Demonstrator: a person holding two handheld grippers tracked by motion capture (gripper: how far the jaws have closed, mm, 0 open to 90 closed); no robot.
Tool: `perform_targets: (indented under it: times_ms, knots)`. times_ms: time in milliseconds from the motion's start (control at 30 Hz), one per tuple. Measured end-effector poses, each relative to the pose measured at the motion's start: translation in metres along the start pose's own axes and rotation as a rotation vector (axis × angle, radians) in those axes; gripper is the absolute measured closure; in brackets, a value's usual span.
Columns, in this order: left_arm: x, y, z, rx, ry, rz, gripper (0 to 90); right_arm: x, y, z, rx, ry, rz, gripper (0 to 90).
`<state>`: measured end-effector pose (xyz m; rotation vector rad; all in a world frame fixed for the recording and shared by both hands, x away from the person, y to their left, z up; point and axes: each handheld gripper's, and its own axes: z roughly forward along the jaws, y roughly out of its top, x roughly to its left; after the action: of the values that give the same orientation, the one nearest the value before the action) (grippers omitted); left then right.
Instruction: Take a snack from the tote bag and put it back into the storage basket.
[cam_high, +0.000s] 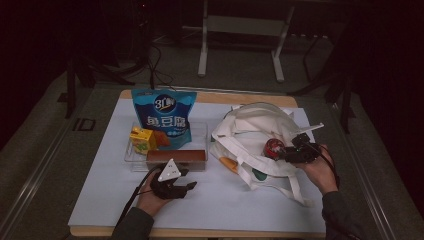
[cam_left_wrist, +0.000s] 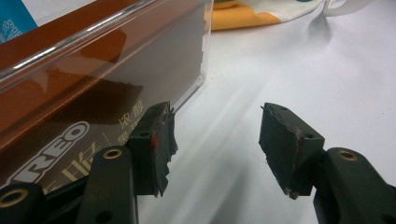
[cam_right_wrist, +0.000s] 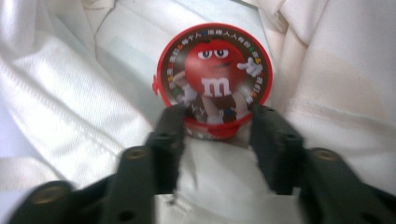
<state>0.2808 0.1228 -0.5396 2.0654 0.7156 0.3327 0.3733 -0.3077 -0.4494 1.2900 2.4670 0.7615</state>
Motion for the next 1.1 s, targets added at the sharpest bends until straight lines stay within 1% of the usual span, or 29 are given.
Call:
perform_targets:
  times_ms: [33,67,100,133,233,267,300,333,467,533,567,600,667,700,767,867,900,933,1000,1033,1100]
  knots:
    - [0.0,0.0,0.0,0.0,0.0,0.0,43.9,-0.001,-0.001,-0.001,-0.005,0.0,-0.008,72.6]
    - [0.0,0.0,0.0,0.0,0.0,-0.001,43.9,0.0,-0.002,-0.003,-0.01,-0.007,-0.021,79.1]
    - [0.0,0.0,0.0,0.0,-0.001,-0.001,43.9,0.001,-0.003,-0.004,-0.001,-0.042,-0.041,88.2]
    - [0.0,0.0,0.0,0.0,-0.001,-0.001,44.0,0.001,-0.004,-0.004,-0.004,-0.053,-0.049,89.9]
    - [0.0,0.0,0.0,0.0,-0.001,-0.001,43.9,0.0,-0.003,-0.004,-0.001,-0.08,-0.046,90.0]
    - [0.0,0.0,0.0,0.0,-0.001,-0.001,43.9,0.0,-0.002,-0.002,0.018,-0.11,-0.048,90.0]
    - [0.0,0.0,0.0,0.0,-0.001,-0.001,43.9,0.0,-0.002,-0.002,0.018,-0.11,-0.048,90.0]
    - [0.0,0.0,0.0,0.0,-0.001,0.0,43.9,0.0,-0.002,0.001,0.029,-0.128,-0.049,90.0]
    - [0.0,0.0,0.0,0.0,-0.001,0.001,43.9,0.0,-0.002,0.001,0.037,-0.12,-0.041,90.0]
    - [0.0,0.0,0.0,0.0,0.0,0.0,43.9,0.001,-0.003,0.003,0.056,-0.121,-0.051,90.0]
    - [0.0,0.0,0.0,0.0,0.0,0.0,43.9,0.001,-0.003,0.003,0.056,-0.121,-0.051,90.0]
    - [0.0,0.0,0.0,-0.001,0.0,0.0,43.9,0.001,-0.004,0.004,0.059,-0.131,-0.053,90.0]
    - [0.0,0.0,0.0,0.0,0.0,0.0,43.9,0.001,-0.003,0.006,0.061,-0.135,-0.048,90.0]
    - [0.0,0.0,0.0,0.0,0.0,0.0,43.9,0.001,-0.003,0.006,0.061,-0.135,-0.048,90.0]
    - [0.0,0.0,0.0,0.0,0.0,0.0,43.9,0.002,-0.003,0.006,0.064,-0.117,-0.05,90.0]
    - [0.0,0.0,0.0,0.0,-0.001,-0.001,43.9,0.007,-0.002,0.006,0.069,-0.096,-0.075,90.0]
    - [0.0,0.0,0.0,0.0,-0.001,0.0,43.9,0.011,0.0,0.008,0.077,-0.086,-0.09,90.0]
    - [0.0,0.0,0.0,0.0,0.0,0.0,43.9,0.011,0.0,0.008,0.077,-0.086,-0.09,90.0]
    - [0.0,0.0,0.0,0.0,0.0,0.001,43.9,0.016,0.001,0.011,0.085,-0.074,-0.106,90.0]
    - [0.0,0.0,0.0,0.0,0.0,0.001,44.0,0.019,0.002,0.012,0.084,-0.071,-0.109,90.0]
    - [0.0,0.0,0.0,0.0,0.0,0.0,43.9,0.025,0.008,0.016,0.08,-0.054,-0.129,90.0]
